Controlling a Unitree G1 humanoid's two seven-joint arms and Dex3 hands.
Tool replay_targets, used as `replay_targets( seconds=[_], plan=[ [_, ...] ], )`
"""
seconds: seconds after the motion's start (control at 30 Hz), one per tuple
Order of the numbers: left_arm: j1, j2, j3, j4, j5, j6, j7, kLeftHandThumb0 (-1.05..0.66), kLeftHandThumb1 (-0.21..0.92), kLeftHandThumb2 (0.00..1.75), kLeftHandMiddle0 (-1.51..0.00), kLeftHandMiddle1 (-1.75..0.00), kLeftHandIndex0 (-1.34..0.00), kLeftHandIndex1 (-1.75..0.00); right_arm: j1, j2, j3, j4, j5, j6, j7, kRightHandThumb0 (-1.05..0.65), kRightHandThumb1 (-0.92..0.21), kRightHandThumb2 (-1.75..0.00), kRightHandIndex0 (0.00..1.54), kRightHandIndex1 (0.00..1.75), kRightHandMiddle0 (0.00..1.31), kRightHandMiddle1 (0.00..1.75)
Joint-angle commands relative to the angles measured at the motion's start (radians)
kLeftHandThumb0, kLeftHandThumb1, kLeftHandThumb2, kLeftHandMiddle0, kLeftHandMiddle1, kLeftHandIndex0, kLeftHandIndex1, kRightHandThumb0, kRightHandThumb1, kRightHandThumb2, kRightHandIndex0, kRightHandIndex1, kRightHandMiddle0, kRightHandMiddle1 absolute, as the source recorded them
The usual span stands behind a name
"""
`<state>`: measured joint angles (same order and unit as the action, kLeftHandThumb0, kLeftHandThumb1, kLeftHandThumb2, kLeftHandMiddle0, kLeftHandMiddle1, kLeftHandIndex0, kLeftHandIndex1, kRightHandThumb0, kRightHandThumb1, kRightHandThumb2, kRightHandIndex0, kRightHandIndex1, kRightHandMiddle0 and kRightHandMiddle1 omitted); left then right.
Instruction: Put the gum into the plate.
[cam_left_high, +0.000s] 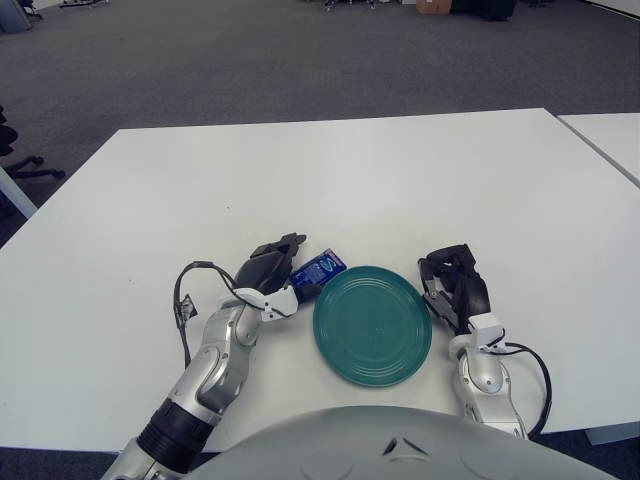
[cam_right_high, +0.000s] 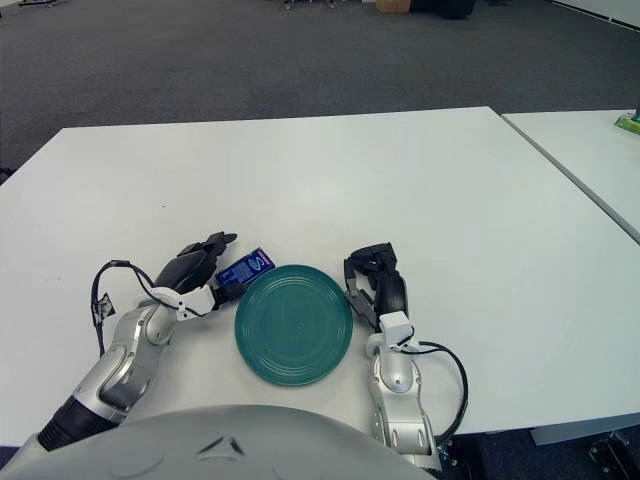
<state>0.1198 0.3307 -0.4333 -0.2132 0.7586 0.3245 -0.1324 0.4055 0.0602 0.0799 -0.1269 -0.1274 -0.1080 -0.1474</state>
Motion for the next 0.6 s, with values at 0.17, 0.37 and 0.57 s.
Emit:
replay_targets(
  seconds=[0.17, 0.37, 0.57],
  plan=[
    [-0.041, 0.035, -0.023, 0.052, 0.057, -0.022, -0.031, -1.04, 0.92, 0.26, -0.20, -0.27, 0.00, -0.67, 0.039, 0.011, 0.003, 0.051, 0.007, 0.074, 0.004, -0.34, -0.92, -0.53, 0.35, 0.81, 0.19, 1.75],
    [-0.053, 0.047, -0.037, 0.074, 0.069, -0.045, -0.049, -1.04, 0.92, 0.23, -0.21, -0.26, 0.00, -0.65, 0.045, 0.018, 0.007, 0.039, 0.006, 0.082, 0.002, -0.35, -0.92, -0.52, 0.33, 0.79, 0.19, 1.75],
    [-0.064, 0.054, -0.049, 0.079, 0.074, -0.058, -0.082, -1.01, 0.92, 0.24, -0.20, -0.24, 0.00, -0.66, 0.047, 0.019, 0.007, 0.033, 0.009, 0.088, 0.002, -0.34, -0.92, -0.52, 0.34, 0.80, 0.19, 1.75]
  ],
)
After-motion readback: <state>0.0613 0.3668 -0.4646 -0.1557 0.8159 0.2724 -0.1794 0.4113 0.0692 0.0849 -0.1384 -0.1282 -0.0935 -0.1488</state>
